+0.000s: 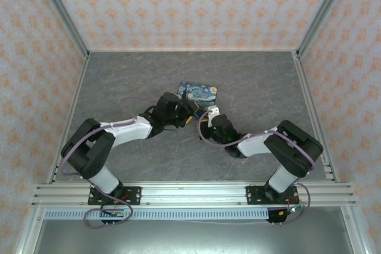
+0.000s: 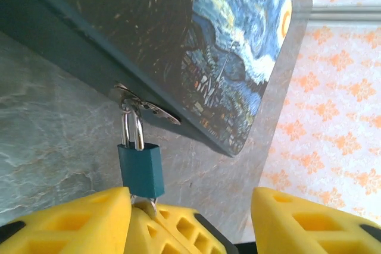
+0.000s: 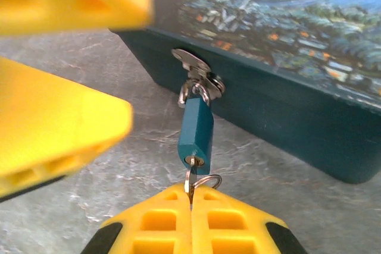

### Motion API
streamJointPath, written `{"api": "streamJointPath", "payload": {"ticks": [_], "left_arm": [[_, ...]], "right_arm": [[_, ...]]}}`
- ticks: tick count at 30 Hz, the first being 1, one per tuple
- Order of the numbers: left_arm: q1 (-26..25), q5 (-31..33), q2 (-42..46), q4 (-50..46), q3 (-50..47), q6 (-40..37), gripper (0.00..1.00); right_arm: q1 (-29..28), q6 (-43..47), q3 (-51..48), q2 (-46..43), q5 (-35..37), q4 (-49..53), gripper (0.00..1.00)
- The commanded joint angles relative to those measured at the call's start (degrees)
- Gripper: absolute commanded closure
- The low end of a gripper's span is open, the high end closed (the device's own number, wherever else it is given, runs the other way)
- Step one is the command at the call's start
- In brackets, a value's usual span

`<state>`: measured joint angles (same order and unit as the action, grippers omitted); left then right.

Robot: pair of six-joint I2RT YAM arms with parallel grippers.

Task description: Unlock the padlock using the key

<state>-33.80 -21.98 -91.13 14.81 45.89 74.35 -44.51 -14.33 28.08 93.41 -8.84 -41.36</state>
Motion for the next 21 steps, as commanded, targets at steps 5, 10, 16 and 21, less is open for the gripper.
{"api": "streamJointPath", "payload": {"ticks": [5,10,16,21], "left_arm": [[4.1,3.7,7.6,-11.2,-1.7,-8.1,0.36],[7.9,4.4,9.9,-15.3,-1.4,-12.4,0.31],[12.2,1.7,5.3,-17.2,3.0,-17.9,0.28],[14.7,0.3,0.9,-16.8,7.7,-22.5,0.26]], "right_arm": [[2.7,-24.3,-1.2,7.3,-13.1,-13.5,1.0],[3.6,-33.4,-1.7,12.1,-16.4,-20.9,1.0],[4.3,-36.0,-2.9,12.1,-15.2,-20.9,0.94],[6.2,-34.8,-5.2,7.6,-14.1,-18.1,0.67]]}}
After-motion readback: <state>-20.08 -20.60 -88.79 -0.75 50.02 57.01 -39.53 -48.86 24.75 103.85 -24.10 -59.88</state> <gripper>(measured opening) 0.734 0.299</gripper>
